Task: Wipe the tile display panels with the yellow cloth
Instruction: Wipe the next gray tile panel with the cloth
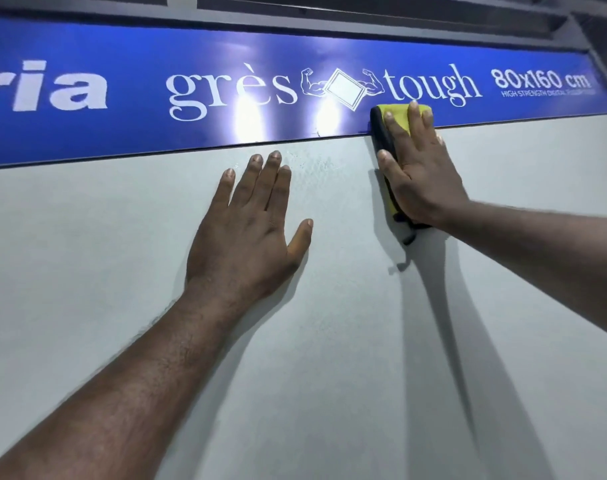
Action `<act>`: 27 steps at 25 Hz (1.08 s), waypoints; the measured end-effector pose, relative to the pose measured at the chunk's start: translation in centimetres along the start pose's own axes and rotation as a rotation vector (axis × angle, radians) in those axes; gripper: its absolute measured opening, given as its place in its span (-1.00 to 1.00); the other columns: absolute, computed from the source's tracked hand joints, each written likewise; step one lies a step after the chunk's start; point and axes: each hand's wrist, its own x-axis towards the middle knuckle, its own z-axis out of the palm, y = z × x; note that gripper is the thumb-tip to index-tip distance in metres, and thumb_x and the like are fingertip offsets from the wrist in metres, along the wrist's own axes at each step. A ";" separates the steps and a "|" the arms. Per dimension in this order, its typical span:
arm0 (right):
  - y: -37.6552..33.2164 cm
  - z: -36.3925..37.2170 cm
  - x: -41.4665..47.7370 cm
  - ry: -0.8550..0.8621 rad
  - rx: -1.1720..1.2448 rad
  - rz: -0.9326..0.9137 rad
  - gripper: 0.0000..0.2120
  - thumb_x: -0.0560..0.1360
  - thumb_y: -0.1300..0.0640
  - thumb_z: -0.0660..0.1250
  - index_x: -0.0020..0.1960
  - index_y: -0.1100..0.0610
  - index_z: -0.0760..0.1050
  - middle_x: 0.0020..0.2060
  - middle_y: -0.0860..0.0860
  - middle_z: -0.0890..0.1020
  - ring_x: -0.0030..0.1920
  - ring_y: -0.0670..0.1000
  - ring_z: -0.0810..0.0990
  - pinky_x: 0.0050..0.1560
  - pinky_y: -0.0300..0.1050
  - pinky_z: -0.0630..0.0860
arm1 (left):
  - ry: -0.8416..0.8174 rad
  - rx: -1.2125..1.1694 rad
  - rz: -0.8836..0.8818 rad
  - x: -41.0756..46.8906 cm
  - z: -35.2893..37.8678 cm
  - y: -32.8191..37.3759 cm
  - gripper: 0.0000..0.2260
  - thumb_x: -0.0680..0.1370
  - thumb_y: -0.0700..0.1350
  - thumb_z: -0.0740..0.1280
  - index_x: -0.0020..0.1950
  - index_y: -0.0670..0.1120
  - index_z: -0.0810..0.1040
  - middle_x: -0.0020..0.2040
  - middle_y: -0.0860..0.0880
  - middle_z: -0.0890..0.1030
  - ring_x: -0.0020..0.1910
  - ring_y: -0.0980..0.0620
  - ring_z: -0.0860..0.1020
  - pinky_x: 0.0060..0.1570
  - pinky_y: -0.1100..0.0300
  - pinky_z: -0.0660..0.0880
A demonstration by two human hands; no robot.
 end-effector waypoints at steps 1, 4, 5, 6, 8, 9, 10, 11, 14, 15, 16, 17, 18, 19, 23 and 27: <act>-0.5 0.3 -0.4 -0.008 -0.013 -0.060 -0.38 0.73 -0.20 0.00 0.74 -0.16 -0.08 0.73 -0.08 -0.18 0.71 -0.01 -0.25 0.69 0.10 -0.12 | 0.004 -0.004 0.003 -0.1 0.0 0.0 -0.25 0.70 0.28 -0.20 0.79 -0.13 -0.07 0.79 -0.07 -0.08 0.77 -0.04 -0.08 0.73 -0.09 -0.15; 2.4 0.5 -2.8 -0.052 -0.070 -0.331 -0.38 0.73 -0.19 -0.01 0.74 -0.15 -0.09 0.72 -0.15 -0.17 0.70 -0.07 -0.25 0.69 0.06 -0.11 | -0.004 -0.005 -0.009 -0.3 0.1 0.0 -0.26 0.70 0.28 -0.18 0.79 -0.11 -0.06 0.79 -0.06 -0.06 0.77 -0.03 -0.06 0.73 -0.08 -0.13; 3.9 0.0 -2.4 -0.050 -0.077 -0.327 -0.38 0.72 -0.20 -0.02 0.74 -0.15 -0.08 0.72 -0.14 -0.16 0.70 -0.08 -0.25 0.70 0.08 -0.09 | -0.011 -0.005 -0.018 -0.4 0.1 0.1 -0.26 0.70 0.28 -0.16 0.79 -0.11 -0.05 0.79 -0.05 -0.05 0.77 -0.03 -0.06 0.73 -0.08 -0.12; 4.9 -0.5 -1.2 -0.037 -0.074 -0.253 -0.37 0.71 -0.21 -0.02 0.74 -0.15 -0.09 0.73 -0.13 -0.15 0.70 -0.08 -0.25 0.70 0.11 -0.09 | -0.014 0.001 -0.028 -0.3 0.0 0.1 -0.26 0.70 0.28 -0.15 0.79 -0.11 -0.03 0.79 -0.05 -0.04 0.77 -0.03 -0.05 0.73 -0.08 -0.12; 5.1 -1.3 1.5 -0.024 0.015 -0.061 -0.36 0.70 -0.21 -0.02 0.74 -0.15 -0.08 0.73 -0.10 -0.14 0.71 -0.03 -0.24 0.70 0.13 -0.12 | -0.030 0.017 -0.044 -0.2 -0.2 0.6 -0.26 0.70 0.27 -0.14 0.79 -0.12 -0.02 0.79 -0.06 -0.04 0.77 -0.04 -0.04 0.73 -0.10 -0.11; 4.7 -1.2 2.0 -0.028 0.021 -0.063 -0.36 0.71 -0.20 -0.02 0.74 -0.15 -0.08 0.73 -0.09 -0.14 0.71 -0.02 -0.24 0.69 0.11 -0.15 | -0.044 0.020 -0.058 -0.1 -0.2 1.0 -0.26 0.70 0.26 -0.16 0.79 -0.13 -0.04 0.79 -0.07 -0.06 0.77 -0.05 -0.06 0.73 -0.11 -0.13; 4.2 -0.9 1.5 -0.040 -0.009 -0.153 -0.36 0.71 -0.20 -0.01 0.74 -0.14 -0.09 0.73 -0.09 -0.14 0.71 -0.01 -0.24 0.68 0.06 -0.16 | -0.059 0.011 -0.086 0.0 -0.1 1.5 -0.25 0.68 0.25 -0.17 0.79 -0.14 -0.06 0.79 -0.07 -0.09 0.77 -0.05 -0.09 0.73 -0.12 -0.15; 4.2 -0.6 0.2 -0.057 -0.049 -0.306 -0.37 0.72 -0.18 -0.01 0.74 -0.12 -0.09 0.73 -0.08 -0.14 0.71 -0.02 -0.23 0.67 0.03 -0.16 | -0.072 -0.008 -0.129 0.0 0.0 2.1 -0.23 0.67 0.26 -0.18 0.79 -0.15 -0.09 0.79 -0.08 -0.13 0.77 -0.06 -0.12 0.73 -0.12 -0.18; 8.7 -1.3 -1.4 -0.089 -0.127 -0.579 -0.38 0.74 -0.17 0.01 0.75 -0.08 -0.06 0.73 -0.07 -0.11 0.71 -0.02 -0.20 0.69 0.08 -0.09 | -0.122 -0.064 -0.208 0.6 -0.2 5.0 -0.14 0.63 0.37 -0.21 0.77 -0.16 -0.19 0.78 -0.10 -0.24 0.76 -0.05 -0.23 0.72 -0.11 -0.24; 9.8 -1.8 -0.4 -0.083 -0.116 -0.512 -0.38 0.74 -0.17 0.00 0.74 -0.11 -0.08 0.73 -0.08 -0.12 0.71 -0.03 -0.21 0.70 0.12 -0.07 | -0.128 -0.071 -0.196 1.1 -0.2 6.0 -0.13 0.63 0.39 -0.21 0.77 -0.16 -0.19 0.77 -0.09 -0.26 0.76 -0.04 -0.24 0.72 -0.10 -0.25; 10.2 -2.2 0.9 -0.079 -0.070 -0.383 -0.38 0.74 -0.18 0.00 0.74 -0.14 -0.10 0.73 -0.09 -0.13 0.71 -0.04 -0.22 0.70 0.15 -0.07 | -0.132 -0.071 -0.178 1.9 -0.3 7.0 -0.12 0.62 0.40 -0.21 0.77 -0.15 -0.19 0.77 -0.08 -0.27 0.75 -0.03 -0.24 0.71 -0.08 -0.26; 10.0 -2.4 2.1 -0.080 -0.009 -0.257 -0.38 0.74 -0.17 0.02 0.74 -0.15 -0.11 0.73 -0.09 -0.14 0.71 -0.03 -0.23 0.70 0.17 -0.09 | -0.138 -0.076 -0.163 3.0 -0.2 7.8 -0.12 0.62 0.40 -0.20 0.78 -0.13 -0.19 0.77 -0.06 -0.28 0.75 -0.02 -0.25 0.71 -0.05 -0.27; 9.7 -2.2 3.1 -0.073 0.016 -0.196 -0.39 0.75 -0.15 0.03 0.74 -0.15 -0.10 0.73 -0.09 -0.15 0.71 -0.02 -0.24 0.69 0.15 -0.13 | -0.138 -0.087 -0.160 4.3 -0.1 8.6 -0.13 0.61 0.40 -0.18 0.78 -0.13 -0.19 0.77 -0.05 -0.28 0.75 -0.01 -0.25 0.70 -0.04 -0.29; 9.2 -2.0 3.3 -0.067 0.001 -0.219 -0.39 0.75 -0.14 0.04 0.74 -0.14 -0.10 0.73 -0.09 -0.15 0.71 -0.02 -0.24 0.68 0.11 -0.16 | -0.133 -0.104 -0.169 5.6 -0.1 9.3 -0.13 0.61 0.38 -0.16 0.78 -0.12 -0.17 0.78 -0.05 -0.26 0.75 0.00 -0.24 0.69 -0.02 -0.29; 13.6 -1.9 1.7 -0.060 -0.088 -0.564 -0.38 0.73 -0.19 -0.02 0.74 -0.12 -0.08 0.73 -0.13 -0.13 0.70 -0.08 -0.23 0.69 0.03 -0.14 | -0.084 -0.155 -0.180 8.7 0.6 11.8 -0.17 0.61 0.30 -0.10 0.79 -0.13 -0.08 0.79 -0.04 -0.15 0.76 0.00 -0.15 0.69 0.02 -0.24; 15.1 -2.9 5.4 -0.045 0.000 -0.275 -0.39 0.73 -0.17 0.00 0.74 -0.15 -0.09 0.73 -0.13 -0.14 0.70 -0.08 -0.24 0.70 0.14 -0.11 | -0.049 -0.035 -0.192 8.5 1.5 12.8 -0.20 0.64 0.28 -0.20 0.79 -0.14 -0.07 0.79 -0.06 -0.10 0.77 -0.02 -0.10 0.72 0.00 -0.21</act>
